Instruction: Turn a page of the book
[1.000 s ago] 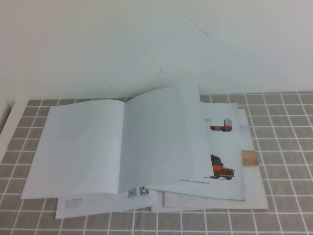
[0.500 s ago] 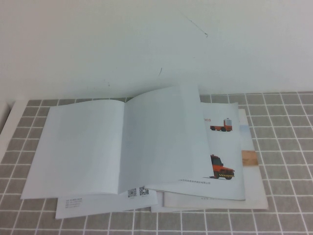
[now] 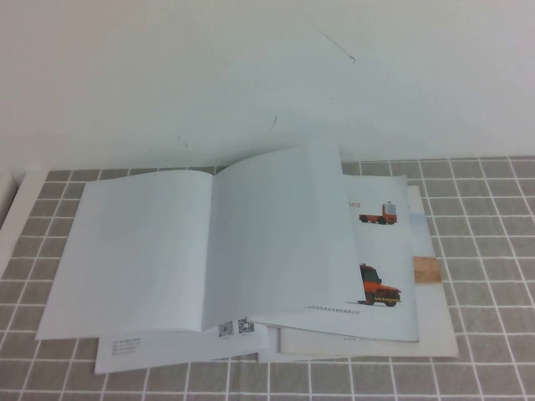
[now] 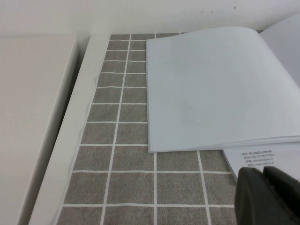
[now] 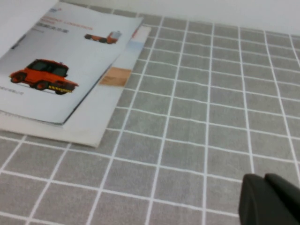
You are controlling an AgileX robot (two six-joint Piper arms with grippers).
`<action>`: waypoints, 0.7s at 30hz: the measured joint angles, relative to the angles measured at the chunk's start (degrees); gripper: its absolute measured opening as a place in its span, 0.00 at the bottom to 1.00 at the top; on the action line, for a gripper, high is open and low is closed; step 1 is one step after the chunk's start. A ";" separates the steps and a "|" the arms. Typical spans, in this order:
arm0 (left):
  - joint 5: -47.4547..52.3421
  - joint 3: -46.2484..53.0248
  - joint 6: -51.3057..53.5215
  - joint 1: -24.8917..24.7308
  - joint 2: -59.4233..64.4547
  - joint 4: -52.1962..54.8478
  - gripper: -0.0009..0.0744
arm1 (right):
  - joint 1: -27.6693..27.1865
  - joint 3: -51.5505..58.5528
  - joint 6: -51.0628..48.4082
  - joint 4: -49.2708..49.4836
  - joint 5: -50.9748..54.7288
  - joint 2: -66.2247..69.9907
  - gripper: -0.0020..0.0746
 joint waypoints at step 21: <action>0.00 0.00 -0.22 0.00 -0.08 0.11 0.01 | 0.00 1.08 14.68 -16.73 -4.98 0.00 0.02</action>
